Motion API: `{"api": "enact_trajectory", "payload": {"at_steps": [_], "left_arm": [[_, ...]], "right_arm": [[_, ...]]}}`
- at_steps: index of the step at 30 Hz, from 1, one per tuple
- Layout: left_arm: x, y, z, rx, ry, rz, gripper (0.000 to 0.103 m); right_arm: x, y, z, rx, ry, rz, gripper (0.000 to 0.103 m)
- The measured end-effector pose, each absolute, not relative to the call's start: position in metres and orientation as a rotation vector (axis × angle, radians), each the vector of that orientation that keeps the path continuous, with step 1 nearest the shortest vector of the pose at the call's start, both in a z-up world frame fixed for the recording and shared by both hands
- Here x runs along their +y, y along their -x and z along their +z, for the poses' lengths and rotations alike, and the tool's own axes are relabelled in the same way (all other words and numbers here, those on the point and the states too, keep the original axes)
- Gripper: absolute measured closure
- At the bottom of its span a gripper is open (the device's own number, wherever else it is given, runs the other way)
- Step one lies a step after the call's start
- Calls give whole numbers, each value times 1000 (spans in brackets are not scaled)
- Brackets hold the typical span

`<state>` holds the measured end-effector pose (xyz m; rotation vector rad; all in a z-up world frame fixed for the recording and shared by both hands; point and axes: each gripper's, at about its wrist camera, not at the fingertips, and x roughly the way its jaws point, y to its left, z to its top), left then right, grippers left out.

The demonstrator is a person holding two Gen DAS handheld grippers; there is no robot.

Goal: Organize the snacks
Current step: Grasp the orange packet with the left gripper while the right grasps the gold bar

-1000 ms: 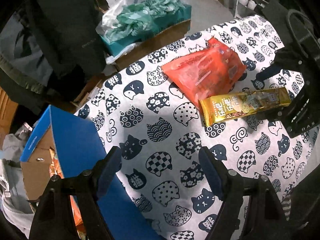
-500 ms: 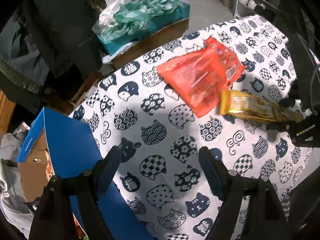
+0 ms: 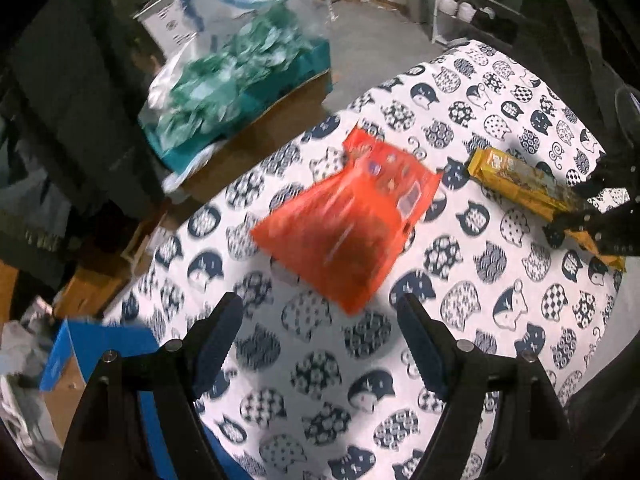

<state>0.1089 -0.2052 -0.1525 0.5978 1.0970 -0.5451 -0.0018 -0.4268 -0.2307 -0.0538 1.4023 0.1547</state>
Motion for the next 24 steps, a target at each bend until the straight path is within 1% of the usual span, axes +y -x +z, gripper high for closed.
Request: {"api": "enact_trajectory", "payload": {"at_steps": [2,7,14,22,24], "left_arm": [[-214,-117,-155,1080,-621,-555,14],[-235,-131,-165,1066,-670,-613,14],[-267,-145,-184,1051,-785,-672,14],[-285,-160,-211,1088,-831,-729,14],[-287,-162,-221,1105,-838,-728,14]], "right_arm": [[-439,-6,-228,1386,35,141,73],[-464,-25,-220,1342,-49,90,73],[-472,-73,-223,1336,-93,69,73],[-460,-106,-229,1351,-119,85,73],[-455,-93,-234,1352,-120,86,73]]}}
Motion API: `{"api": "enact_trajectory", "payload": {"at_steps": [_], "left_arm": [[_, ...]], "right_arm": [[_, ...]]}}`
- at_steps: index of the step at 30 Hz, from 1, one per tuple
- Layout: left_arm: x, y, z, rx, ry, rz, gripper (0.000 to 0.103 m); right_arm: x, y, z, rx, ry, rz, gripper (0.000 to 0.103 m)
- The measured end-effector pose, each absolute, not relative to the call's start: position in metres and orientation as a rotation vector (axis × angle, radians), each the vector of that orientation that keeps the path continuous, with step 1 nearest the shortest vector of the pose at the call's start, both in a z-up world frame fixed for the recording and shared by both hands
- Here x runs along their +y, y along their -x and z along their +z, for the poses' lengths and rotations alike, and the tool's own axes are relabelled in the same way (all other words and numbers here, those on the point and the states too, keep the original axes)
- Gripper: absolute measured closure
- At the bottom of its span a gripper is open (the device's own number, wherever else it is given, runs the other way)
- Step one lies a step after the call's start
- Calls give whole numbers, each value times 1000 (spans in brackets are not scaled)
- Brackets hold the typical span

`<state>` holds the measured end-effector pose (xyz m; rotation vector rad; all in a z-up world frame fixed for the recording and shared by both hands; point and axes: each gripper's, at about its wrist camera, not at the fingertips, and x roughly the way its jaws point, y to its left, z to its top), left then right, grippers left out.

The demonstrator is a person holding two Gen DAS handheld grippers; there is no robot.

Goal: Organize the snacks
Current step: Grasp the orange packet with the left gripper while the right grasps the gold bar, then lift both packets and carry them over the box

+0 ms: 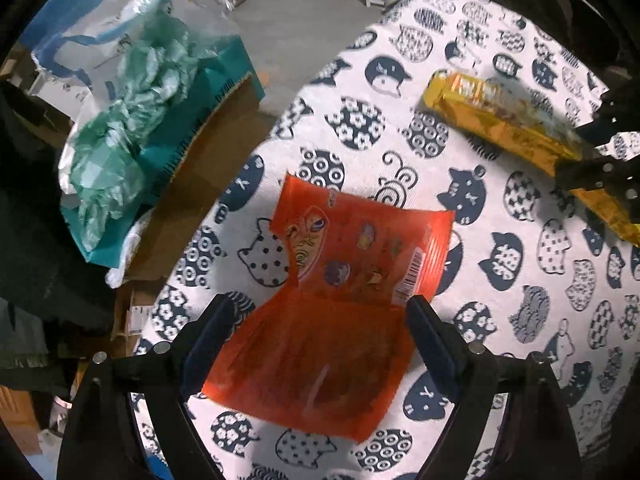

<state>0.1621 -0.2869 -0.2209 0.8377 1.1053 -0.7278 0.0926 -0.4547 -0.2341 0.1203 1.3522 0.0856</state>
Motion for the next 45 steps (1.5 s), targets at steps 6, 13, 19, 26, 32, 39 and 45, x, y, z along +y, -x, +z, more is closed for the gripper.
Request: {"api": "enact_trajectory", "payload": {"at_steps": [6,13,19,26,32,39,45], "left_arm": [[-288,-167,-234,1128,-806,-716,11],[-280,-173,-231,1203,-669,-720,50],[-275,-160,-222,1229,-607,-666,69],[-255,-136,-206,1256,-535,-619,80],[-235,-117,-191,1241,-513,-573,81],[-207,-96,-158,1196,-490,-531,82],[-186,-81,-121,1133,-462,-507,82]], "right_arm": [[-454,-97,-239,1358,-112,83,73],[-441,-96,-237,1342,-64,66,73],[-435,-92,-224,1312,-55,77,73],[-424,-87,-204,1279,-55,101,73],[-412,-83,-186,1247,-50,116,73],[-394,-73,-157,1198,-37,147,73],[-381,-67,-141,1171,-37,164,73]]}}
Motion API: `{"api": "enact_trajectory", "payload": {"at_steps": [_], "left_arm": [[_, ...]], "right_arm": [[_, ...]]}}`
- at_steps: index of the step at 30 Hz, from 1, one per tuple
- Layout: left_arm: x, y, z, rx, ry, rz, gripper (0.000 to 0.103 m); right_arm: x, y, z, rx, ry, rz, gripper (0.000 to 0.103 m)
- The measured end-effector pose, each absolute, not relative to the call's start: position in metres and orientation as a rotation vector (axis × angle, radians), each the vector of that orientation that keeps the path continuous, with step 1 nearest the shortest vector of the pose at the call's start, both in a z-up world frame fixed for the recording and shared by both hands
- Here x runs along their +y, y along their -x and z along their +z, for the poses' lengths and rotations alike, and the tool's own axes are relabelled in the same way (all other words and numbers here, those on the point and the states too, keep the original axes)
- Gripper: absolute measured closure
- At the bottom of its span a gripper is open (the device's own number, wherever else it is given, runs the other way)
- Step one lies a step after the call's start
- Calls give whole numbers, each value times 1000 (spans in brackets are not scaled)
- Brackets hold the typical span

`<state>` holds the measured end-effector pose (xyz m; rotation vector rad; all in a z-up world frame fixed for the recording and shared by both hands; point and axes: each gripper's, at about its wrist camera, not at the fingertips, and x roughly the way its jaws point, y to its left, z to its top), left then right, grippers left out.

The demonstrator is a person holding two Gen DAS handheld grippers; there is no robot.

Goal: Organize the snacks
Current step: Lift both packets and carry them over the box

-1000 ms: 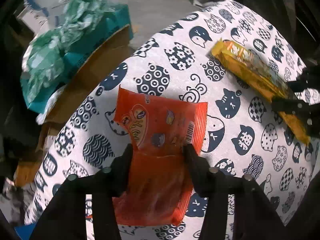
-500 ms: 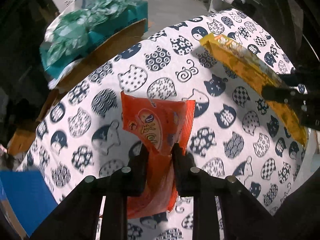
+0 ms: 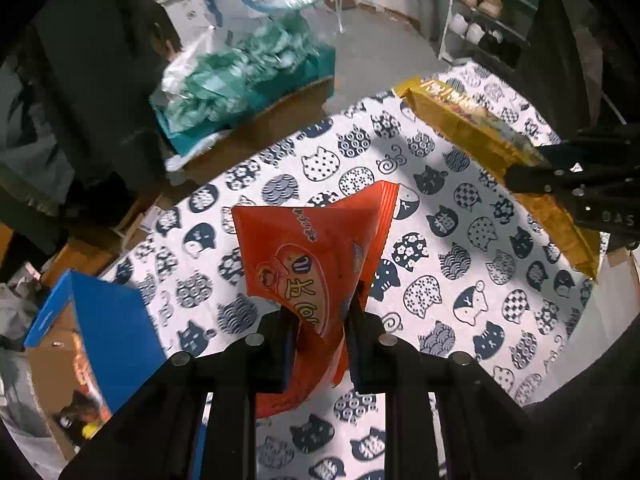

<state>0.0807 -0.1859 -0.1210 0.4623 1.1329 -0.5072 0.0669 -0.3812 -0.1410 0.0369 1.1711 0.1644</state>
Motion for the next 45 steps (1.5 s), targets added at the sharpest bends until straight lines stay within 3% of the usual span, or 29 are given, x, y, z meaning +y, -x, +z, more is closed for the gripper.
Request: {"api": "enact_trajectory", "payload": {"at_steps": [25,45], "left_arm": [[-71,-43,-26,983,-327,-391,82],[57,-51,-29,986,-213,-210,82]], "right_arm": [[-269,-42,-46,1000,24,384,73],[-164,-69,-39,1014,79,522,73]]}}
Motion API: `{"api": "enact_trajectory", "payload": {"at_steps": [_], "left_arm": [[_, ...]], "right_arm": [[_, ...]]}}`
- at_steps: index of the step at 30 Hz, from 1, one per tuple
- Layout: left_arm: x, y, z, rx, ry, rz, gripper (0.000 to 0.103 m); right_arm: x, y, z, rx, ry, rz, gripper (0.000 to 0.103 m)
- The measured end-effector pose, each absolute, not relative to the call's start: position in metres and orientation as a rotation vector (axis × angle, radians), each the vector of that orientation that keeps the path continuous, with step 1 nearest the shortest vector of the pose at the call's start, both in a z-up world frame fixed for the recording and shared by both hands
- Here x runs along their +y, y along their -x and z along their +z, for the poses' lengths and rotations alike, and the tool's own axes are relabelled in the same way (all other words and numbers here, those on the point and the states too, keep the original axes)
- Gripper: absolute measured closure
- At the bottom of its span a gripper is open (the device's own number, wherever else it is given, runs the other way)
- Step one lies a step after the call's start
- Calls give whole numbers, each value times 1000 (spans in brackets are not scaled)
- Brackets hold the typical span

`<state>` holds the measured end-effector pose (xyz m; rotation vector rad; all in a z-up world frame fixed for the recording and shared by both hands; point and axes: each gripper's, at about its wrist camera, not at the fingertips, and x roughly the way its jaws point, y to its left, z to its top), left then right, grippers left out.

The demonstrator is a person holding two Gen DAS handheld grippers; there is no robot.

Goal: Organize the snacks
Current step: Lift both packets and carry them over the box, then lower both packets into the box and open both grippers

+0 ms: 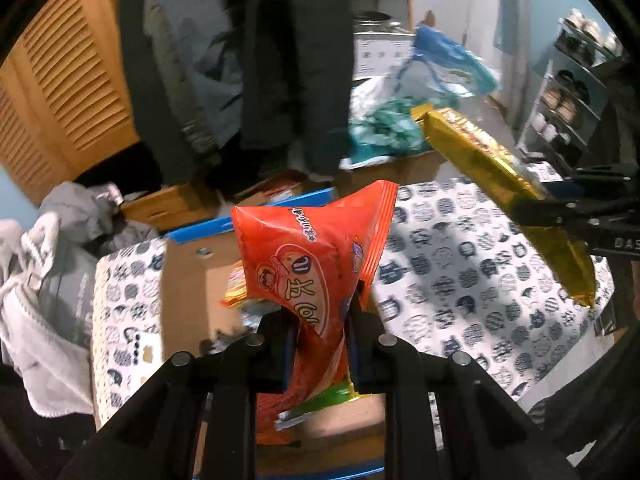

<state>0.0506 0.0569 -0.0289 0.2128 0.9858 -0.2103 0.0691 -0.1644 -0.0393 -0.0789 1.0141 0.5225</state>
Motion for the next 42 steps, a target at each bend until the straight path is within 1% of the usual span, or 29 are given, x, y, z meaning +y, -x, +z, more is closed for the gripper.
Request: {"api": "enact_trajectory", "payload": {"at_steps": [1,9,17,18,20,21,23,24,25,26,29,31,33,34,36,38,40,42], "left_arm": [[63,-51,-31,991,-204,-202,82],[118,-57,-60,1054,-148,-121,82],[144,-61,-85,1117,-93,-112,81],[146,-61,-88,1127,-85,-109,78],[150,-62,-92,1138,-86,-90,62],[153,-61,-92,1135,-86,-75,58],[155,-59,-90,1121,-81,-72,44],[157,-58,-88,1115,-77,-70,41],[158,-57,-86,1108,-76,-63,34],[159,-56,-84,1100,-76,-57,31],[161,-52,-77,1085,-77,-53,27],[162,-49,-73,1072,-77,-54,27],[163,-47,-68,1058,-83,-49,24],[163,-46,-67,1050,-86,-44,20],[165,-42,-64,1039,-87,-32,19],[167,-38,-61,1037,-84,-28,19],[169,-34,-58,1028,-79,-19,19],[170,-30,-54,1020,-69,-12,18]], "right_arm": [[-148,-70,-38,1016,95,540,73],[-102,-75,-38,1031,119,591,73],[-54,-84,-47,1070,120,644,73],[-51,-85,-48,1075,118,649,73],[-40,-87,-52,1092,113,660,73],[-36,-87,-53,1096,112,663,73],[-27,-89,-55,1104,116,673,73],[-21,-91,-56,1110,117,678,73],[-14,-92,-58,1121,108,686,73],[-14,-92,-58,1121,108,686,73],[-3,-95,-59,1140,80,703,72],[3,-96,-60,1150,69,710,67],[8,-96,-61,1153,75,713,66],[11,-96,-60,1153,68,717,63],[11,-96,-59,1154,64,720,60],[9,-93,-55,1142,64,717,55],[6,-91,-54,1138,64,715,46],[0,-87,-52,1127,72,703,40]]}}
